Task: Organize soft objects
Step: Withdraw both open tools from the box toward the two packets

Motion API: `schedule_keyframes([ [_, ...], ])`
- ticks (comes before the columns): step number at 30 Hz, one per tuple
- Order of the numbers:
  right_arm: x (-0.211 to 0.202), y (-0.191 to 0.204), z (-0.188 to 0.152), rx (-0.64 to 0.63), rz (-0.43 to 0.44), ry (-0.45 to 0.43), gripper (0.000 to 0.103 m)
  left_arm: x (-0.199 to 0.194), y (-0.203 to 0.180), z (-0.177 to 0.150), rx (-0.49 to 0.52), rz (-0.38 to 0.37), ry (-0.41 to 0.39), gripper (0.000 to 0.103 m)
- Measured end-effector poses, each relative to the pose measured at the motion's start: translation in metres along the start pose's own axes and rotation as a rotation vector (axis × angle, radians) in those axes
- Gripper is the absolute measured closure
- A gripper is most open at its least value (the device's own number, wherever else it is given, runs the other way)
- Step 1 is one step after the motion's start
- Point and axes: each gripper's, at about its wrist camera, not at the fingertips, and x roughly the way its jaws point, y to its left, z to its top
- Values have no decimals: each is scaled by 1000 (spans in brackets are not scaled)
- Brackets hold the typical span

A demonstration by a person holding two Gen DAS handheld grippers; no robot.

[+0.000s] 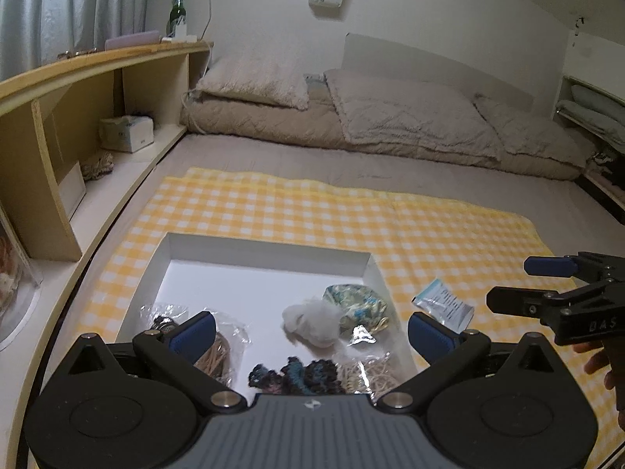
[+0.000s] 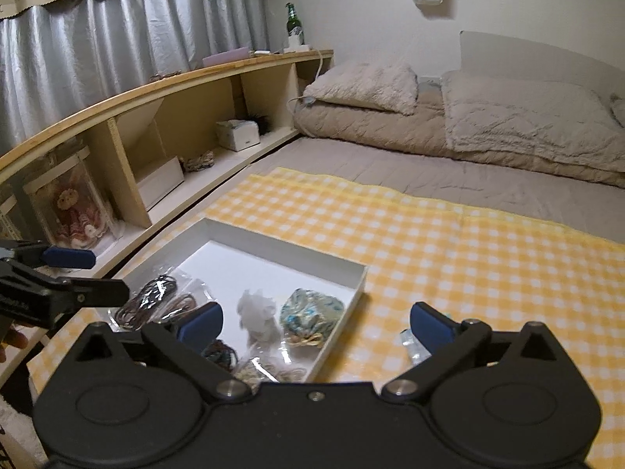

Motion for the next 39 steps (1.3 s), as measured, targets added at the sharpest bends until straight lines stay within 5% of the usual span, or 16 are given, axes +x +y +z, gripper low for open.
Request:
schedule_keyframes([
  [12,-9,-52,-4,46,-92,-4,0,23,-69,5,95,-90,4,0],
  [25,9,-110,-4,92,-179,16,0,79,-139,-17,326,-174,124,0],
  [39,81,-153,-4,25,-207,151,0,141,-184,-44,498,-457,225,0],
])
